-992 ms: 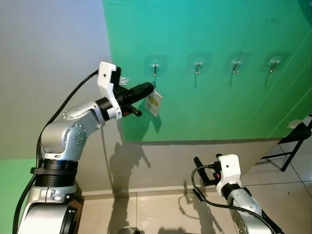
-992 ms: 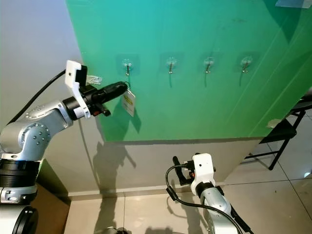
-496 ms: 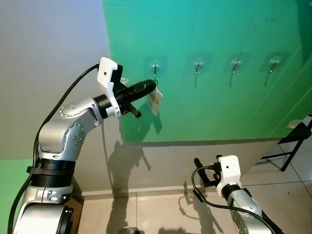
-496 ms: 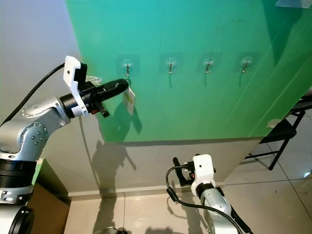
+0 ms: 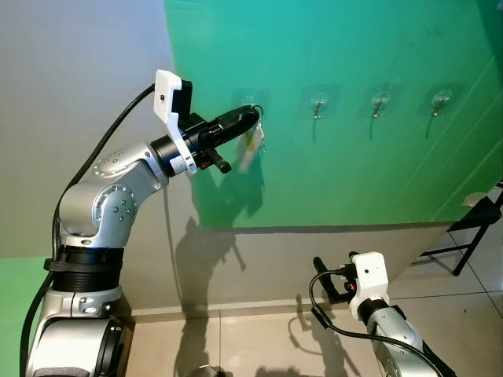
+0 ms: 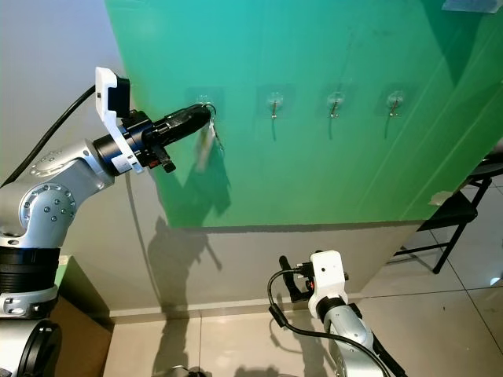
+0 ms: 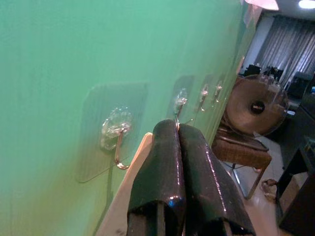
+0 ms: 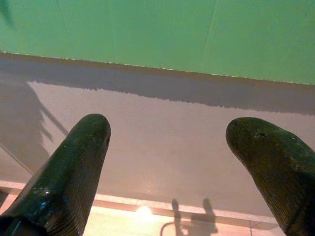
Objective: Hang keys on a hook
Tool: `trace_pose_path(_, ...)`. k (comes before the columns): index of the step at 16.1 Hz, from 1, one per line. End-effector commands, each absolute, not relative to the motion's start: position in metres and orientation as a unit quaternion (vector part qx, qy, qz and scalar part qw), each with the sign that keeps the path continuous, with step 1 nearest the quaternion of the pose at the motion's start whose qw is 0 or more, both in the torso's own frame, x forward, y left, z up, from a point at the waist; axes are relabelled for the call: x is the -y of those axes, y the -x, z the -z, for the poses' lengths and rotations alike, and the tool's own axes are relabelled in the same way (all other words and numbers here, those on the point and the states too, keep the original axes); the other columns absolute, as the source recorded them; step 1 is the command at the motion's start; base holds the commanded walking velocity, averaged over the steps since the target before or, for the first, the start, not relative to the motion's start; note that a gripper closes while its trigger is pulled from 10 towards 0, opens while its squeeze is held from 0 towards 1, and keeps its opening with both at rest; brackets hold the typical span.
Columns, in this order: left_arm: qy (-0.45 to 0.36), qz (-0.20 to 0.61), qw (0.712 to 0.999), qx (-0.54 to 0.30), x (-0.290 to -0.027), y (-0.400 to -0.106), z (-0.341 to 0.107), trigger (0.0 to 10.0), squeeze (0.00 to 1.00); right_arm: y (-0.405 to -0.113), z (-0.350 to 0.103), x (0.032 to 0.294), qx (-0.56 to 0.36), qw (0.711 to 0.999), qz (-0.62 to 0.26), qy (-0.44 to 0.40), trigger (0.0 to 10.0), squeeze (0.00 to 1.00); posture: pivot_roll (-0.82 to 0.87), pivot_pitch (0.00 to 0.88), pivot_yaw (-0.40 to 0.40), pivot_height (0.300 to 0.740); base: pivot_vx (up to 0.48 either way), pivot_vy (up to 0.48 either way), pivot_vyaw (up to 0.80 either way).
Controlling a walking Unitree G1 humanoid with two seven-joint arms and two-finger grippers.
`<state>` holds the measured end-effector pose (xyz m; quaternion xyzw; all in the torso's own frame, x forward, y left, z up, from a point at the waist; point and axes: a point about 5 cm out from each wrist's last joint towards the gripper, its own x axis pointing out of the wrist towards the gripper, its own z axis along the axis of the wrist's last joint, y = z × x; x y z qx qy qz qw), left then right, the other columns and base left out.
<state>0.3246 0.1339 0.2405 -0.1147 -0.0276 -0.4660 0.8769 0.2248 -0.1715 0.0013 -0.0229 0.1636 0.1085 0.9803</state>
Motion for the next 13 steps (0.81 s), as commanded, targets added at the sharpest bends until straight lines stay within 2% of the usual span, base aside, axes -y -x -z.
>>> trace_pose_path(1, 0.126, 0.462, 0.878, 0.028, -0.136, -0.327, -0.243, 0.0, 0.00, -0.221, 0.002, 0.174, -0.168, 0.979, -0.109, 0.023, 10.0, 0.00, -0.13, 0.000, 0.021, 0.740, 0.000, 0.000, 0.00)
trace_pose_path(9, 0.169, 0.434, 0.885, -0.014, -0.141, -0.334, -0.227, 0.0, 0.00, -0.220, 0.003, 0.174, -0.172, 0.979, -0.112, 0.023, 10.0, 0.00, -0.13, 0.000, 0.017, 0.740, 0.000, 0.000, 0.00)
trace_pose_path(13, 0.207, 0.396, 0.891, -0.084, -0.144, -0.341, -0.207, 0.0, 0.00, -0.220, 0.003, 0.173, -0.173, 0.978, -0.112, 0.019, 10.0, 0.00, -0.13, 0.000, 0.020, 0.740, 0.000, 0.000, 0.00)
